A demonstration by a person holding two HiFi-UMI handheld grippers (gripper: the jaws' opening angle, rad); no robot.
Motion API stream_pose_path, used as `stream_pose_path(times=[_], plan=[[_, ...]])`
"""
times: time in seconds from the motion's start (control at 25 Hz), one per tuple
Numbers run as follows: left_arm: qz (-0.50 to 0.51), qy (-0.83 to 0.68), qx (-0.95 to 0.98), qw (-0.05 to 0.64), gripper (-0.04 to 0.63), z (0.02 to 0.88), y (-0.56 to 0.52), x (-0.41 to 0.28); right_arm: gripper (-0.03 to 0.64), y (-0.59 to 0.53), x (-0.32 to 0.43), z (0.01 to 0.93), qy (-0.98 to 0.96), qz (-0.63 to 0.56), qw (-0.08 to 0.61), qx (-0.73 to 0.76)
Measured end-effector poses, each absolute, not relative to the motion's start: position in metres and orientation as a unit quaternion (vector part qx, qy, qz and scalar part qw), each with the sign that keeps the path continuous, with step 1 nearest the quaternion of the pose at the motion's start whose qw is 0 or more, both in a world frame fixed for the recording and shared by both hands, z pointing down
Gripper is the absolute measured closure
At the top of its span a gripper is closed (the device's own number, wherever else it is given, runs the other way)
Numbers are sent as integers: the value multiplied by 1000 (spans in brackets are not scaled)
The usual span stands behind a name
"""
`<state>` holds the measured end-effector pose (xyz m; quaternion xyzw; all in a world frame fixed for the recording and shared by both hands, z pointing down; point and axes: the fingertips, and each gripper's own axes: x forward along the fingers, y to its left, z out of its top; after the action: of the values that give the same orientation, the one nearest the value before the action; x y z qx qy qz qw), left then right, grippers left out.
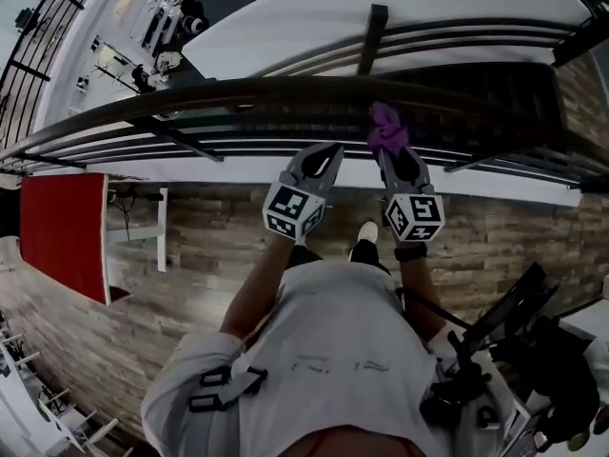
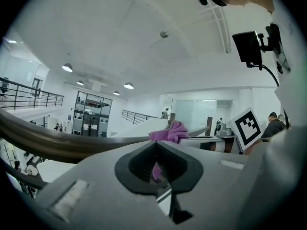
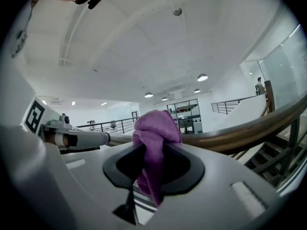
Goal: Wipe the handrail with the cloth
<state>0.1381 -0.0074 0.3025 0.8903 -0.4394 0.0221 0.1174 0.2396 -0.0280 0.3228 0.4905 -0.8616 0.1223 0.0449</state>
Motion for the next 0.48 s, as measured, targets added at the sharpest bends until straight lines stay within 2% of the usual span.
stream_pose_path(times=[0.2,0.48], plan=[[-7,-444,892,84,594,272,-3,101,518,-12,214,277,-859,68,37,507],[-20,-429,901,57,594,248,34,100,518,45,242,253,-827,55,16,559]])
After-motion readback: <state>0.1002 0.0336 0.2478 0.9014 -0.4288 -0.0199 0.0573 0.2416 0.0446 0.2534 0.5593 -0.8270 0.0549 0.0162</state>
